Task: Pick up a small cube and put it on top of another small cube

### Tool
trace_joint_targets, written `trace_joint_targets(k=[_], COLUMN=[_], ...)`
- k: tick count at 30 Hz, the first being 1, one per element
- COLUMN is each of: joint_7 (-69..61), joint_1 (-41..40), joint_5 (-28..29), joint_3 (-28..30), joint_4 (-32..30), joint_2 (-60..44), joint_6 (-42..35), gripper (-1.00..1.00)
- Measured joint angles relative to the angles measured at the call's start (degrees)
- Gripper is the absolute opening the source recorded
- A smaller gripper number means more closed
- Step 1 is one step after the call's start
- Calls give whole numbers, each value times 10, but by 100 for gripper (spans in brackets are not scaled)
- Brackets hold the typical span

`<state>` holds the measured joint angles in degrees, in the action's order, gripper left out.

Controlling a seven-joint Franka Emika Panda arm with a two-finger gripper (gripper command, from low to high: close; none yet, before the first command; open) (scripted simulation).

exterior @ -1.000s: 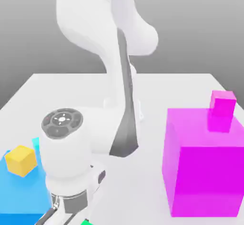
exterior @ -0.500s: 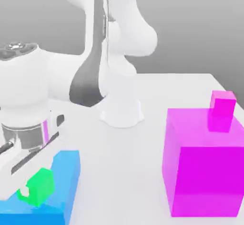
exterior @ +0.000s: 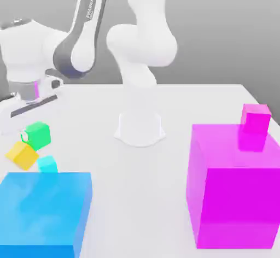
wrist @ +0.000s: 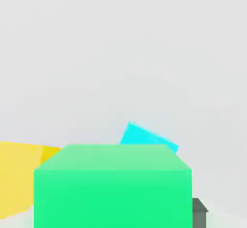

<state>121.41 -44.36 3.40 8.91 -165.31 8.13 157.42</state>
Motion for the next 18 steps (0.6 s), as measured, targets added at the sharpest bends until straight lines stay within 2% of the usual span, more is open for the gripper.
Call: trace_joint_targets(k=[4, 5, 12, 18], joint_7=[-22, -30, -30, -1], joint_1=[8, 5, 0, -11], joint_5=[-33, -45, -45, -2], joint_3=[0, -4, -6, -9], joint_4=[1, 1, 1, -3], joint_2=[-80, -96, -98, 13], joint_6=[78, 94, 95, -12], gripper=[-100, 100, 100, 100])
